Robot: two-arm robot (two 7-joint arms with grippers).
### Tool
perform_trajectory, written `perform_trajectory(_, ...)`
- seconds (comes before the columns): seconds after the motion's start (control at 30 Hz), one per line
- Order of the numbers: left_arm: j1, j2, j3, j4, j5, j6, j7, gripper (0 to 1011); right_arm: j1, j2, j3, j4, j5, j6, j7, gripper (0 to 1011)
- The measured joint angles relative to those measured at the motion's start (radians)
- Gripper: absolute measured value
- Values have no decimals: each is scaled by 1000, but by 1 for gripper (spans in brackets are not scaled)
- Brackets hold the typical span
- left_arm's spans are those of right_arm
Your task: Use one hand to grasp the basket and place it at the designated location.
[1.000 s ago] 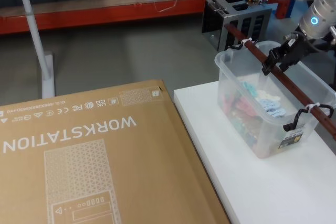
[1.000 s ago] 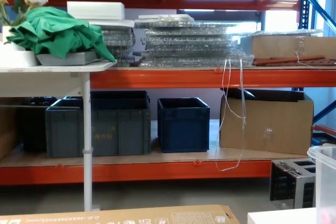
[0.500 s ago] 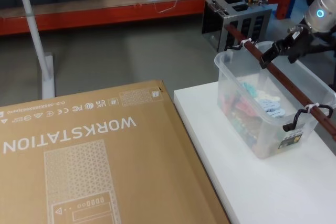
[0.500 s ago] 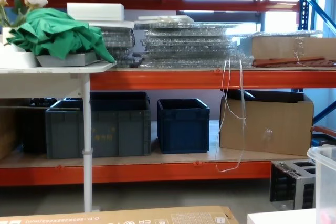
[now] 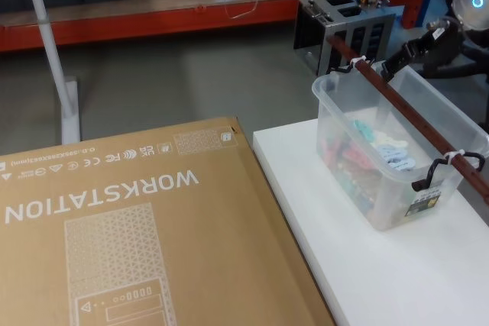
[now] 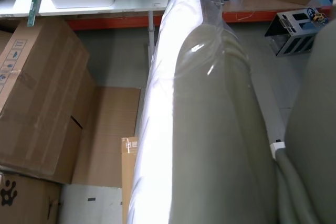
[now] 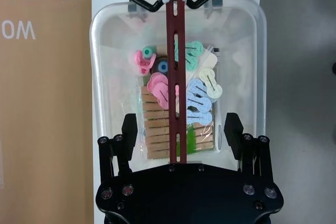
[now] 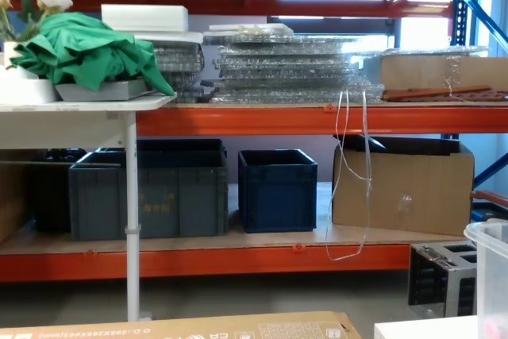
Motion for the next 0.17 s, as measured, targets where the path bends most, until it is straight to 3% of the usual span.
perform_trajectory(0.17,0,0,0,0,0,0,0,0,3,12,8,-16,2,8,-2,1000)
